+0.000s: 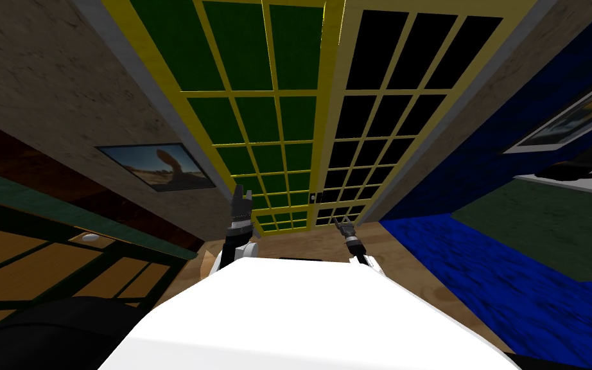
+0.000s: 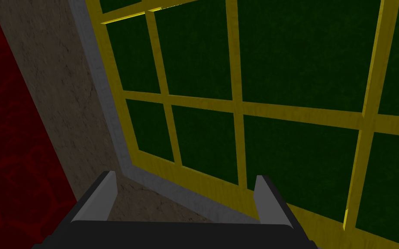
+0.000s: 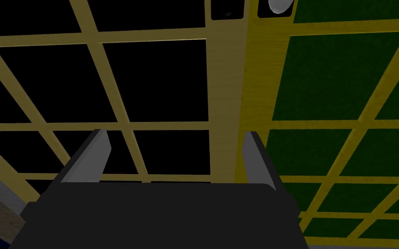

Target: Pull the door open

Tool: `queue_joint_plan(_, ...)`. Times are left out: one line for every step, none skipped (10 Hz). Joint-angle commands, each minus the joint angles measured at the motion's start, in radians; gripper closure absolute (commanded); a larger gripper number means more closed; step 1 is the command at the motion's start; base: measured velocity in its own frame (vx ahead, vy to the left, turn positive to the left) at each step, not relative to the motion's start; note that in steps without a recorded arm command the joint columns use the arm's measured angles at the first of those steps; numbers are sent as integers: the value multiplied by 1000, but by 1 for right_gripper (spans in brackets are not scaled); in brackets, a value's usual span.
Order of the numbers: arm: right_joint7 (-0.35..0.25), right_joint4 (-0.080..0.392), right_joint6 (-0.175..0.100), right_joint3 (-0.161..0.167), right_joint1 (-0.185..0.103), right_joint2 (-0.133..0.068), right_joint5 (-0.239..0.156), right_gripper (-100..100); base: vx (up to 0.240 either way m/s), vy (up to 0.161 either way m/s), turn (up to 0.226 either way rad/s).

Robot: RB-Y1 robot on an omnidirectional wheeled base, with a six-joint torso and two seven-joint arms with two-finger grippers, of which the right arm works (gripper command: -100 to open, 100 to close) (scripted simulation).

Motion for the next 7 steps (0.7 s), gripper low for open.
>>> queue_joint_plan(24, 36, -14, -9, -14, 0, 15, -100, 100, 30, 1)
queue_joint_plan(35, 53, -20, -14, -20, 1, 23, -100, 98, 19, 0)
queue_joint_plan(46, 69, -26, -18, -26, 2, 31, -100, 87, 8, 4)
queue_joint_plan(56, 84, -32, -22, -31, 3, 38, -100, 80, 13, 5)
queue_joint_plan(67, 99, -37, -26, -37, 4, 46, -100, 83, 30, 4)
queue_joint_plan(87, 129, -48, -34, -48, 7, 60, -100, 130, 32, 3)
queue_joint_plan(101, 150, -56, -40, -57, 9, 71, -100, 171, 47, 12)
